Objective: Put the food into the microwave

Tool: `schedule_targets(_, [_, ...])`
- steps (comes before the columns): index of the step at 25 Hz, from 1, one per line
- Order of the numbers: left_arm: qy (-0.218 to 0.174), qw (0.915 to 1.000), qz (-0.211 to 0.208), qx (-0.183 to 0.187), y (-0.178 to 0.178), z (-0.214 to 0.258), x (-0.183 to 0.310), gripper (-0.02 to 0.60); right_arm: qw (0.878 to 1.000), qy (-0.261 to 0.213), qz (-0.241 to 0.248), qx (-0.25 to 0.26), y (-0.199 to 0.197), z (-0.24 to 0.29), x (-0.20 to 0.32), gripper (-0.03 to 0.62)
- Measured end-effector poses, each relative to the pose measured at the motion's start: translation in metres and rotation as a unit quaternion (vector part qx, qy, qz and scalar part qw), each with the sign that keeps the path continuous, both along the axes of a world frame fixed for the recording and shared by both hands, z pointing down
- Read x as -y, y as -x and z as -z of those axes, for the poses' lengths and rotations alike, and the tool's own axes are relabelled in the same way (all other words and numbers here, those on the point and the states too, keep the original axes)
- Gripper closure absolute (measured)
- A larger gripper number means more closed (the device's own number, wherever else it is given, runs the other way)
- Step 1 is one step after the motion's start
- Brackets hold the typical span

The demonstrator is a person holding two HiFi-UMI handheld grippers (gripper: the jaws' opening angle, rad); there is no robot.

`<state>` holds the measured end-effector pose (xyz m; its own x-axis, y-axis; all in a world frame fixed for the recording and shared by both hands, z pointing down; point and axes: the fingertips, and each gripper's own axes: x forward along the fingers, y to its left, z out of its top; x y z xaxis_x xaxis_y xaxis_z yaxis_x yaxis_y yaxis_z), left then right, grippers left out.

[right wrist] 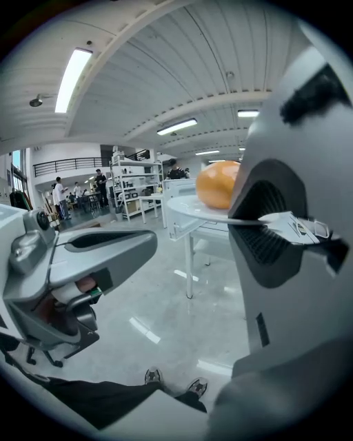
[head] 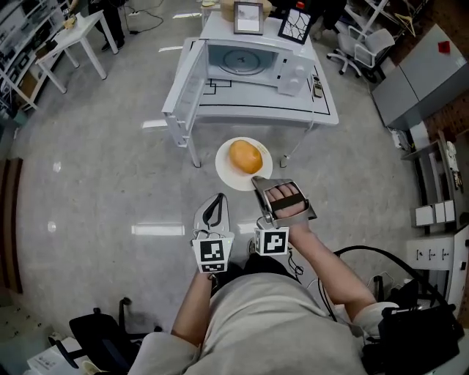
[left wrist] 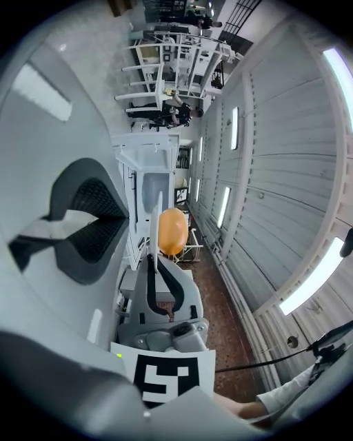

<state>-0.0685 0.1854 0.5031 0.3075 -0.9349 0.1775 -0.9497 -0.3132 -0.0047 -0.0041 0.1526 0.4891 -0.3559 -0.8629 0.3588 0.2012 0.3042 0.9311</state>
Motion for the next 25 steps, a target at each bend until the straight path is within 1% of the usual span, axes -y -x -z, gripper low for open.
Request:
schedule_targets(8, [-0.001, 0.9987, -0.050, -0.014, 0.003, -0.001, 0.009, 0.574, 0.999, -0.007, -0.046, -0.005, 0.004, 0.001, 0.005, 0.569])
schedule_targets(12, [0.001, 0.9980, -0.059, -0.021, 0.003, -0.002, 0.020, 0.574, 0.998, -0.008, -0.065, -0.001, 0.001, 0.001, 0.011, 0.568])
schedule_targets(15, [0.003, 0.9973, -0.070, -0.022, -0.002, -0.004, 0.029, 0.574, 0.997, -0.013, -0.070, 0.000, -0.001, -0.001, 0.016, 0.568])
schedule_targets(20, [0.013, 0.9973, -0.068, -0.023, -0.009, -0.009, 0.059, 0.574, 0.997, -0.011, -0.072, -0.010, -0.008, -0.009, 0.042, 0.568])
schedule_targets(25, [0.004, 0.9975, -0.066, -0.026, -0.017, -0.005, 0.098, 0.574, 0.998, -0.021, -0.067, -0.005, -0.018, -0.004, 0.083, 0.568])
